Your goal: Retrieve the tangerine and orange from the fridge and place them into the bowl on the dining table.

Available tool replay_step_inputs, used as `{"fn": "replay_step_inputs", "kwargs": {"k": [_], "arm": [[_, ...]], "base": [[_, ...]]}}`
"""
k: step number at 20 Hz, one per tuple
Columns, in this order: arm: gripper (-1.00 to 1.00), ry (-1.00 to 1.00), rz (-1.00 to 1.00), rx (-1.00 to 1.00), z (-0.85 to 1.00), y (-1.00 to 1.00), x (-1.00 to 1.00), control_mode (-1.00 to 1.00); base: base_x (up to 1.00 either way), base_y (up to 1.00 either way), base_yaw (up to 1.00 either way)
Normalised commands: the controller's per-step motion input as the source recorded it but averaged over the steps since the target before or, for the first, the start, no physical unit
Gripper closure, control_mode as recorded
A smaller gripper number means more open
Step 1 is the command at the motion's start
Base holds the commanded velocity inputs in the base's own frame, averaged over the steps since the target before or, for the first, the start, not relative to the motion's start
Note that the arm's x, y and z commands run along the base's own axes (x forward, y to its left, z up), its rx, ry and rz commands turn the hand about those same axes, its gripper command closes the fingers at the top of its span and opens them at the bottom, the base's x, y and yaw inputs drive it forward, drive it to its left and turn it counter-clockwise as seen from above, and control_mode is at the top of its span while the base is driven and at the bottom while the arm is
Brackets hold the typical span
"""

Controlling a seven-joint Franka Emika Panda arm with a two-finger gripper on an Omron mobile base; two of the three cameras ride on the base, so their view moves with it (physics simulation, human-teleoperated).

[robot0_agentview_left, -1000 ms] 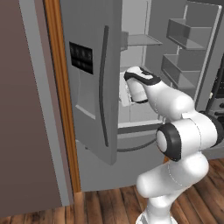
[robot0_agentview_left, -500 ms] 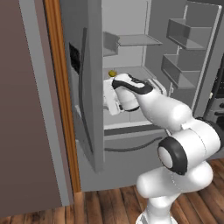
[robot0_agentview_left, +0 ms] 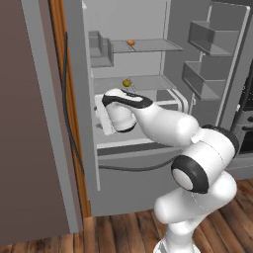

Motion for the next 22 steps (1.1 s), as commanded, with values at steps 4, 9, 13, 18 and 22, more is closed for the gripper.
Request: {"fn": "replay_step_inputs", "kwargs": {"k": [4, 9, 13, 18, 22], "arm": [[-1.0, -0.27, -0.04, -0.02, 0.03, 0.0, -0.16, -1.0], [-1.0, -0.26, -0.14, 0.0, 0.32, -0.47, -0.02, -1.0], [-1.0, -0.02, -0.09, 0.0, 0.58, -0.64, 0.0, -1.0], [-1.0, 0.01, -0.02, -0.02, 0.67, -0.79, 0.0, -1.0], [-1.0, 0.05, 0.0, -0.08, 0.9, -0.83, 0.0, -1.0]], "base": [[0.0, 0.0, 0.0], [0.0, 0.0, 0.0], [0.0, 0.0, 0.0], [0.0, 0.0, 0.0], [0.0, 0.0, 0.0]]}}
